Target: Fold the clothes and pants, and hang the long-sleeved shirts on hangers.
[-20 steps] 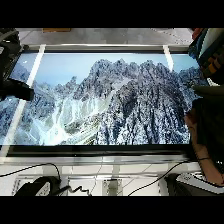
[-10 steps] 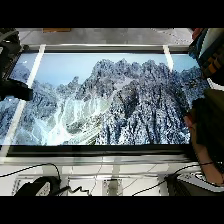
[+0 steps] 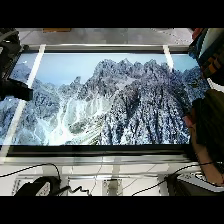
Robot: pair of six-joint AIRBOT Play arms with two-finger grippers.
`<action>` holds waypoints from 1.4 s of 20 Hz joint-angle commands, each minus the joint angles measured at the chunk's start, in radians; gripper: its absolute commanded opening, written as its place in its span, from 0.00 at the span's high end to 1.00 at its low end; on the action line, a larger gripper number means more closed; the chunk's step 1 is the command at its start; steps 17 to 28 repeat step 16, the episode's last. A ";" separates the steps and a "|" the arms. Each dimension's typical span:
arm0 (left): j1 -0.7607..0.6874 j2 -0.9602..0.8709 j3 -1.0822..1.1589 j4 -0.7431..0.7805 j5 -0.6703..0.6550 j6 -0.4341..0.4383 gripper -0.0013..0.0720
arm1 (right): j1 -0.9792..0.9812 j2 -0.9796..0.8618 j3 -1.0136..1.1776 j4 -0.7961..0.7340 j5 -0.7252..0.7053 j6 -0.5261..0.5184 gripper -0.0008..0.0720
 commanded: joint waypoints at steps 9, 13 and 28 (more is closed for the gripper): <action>0.000 0.001 0.001 0.000 0.000 0.000 0.96 | 0.995 0.093 -0.001 -0.013 0.051 -0.289 0.93; 0.000 0.001 0.001 0.000 0.000 0.000 0.96 | 1.328 0.091 -0.058 -0.636 0.026 -0.222 0.93; 0.000 0.001 0.001 0.000 0.000 0.000 0.96 | 1.370 0.092 -0.072 -0.564 0.023 -0.216 0.93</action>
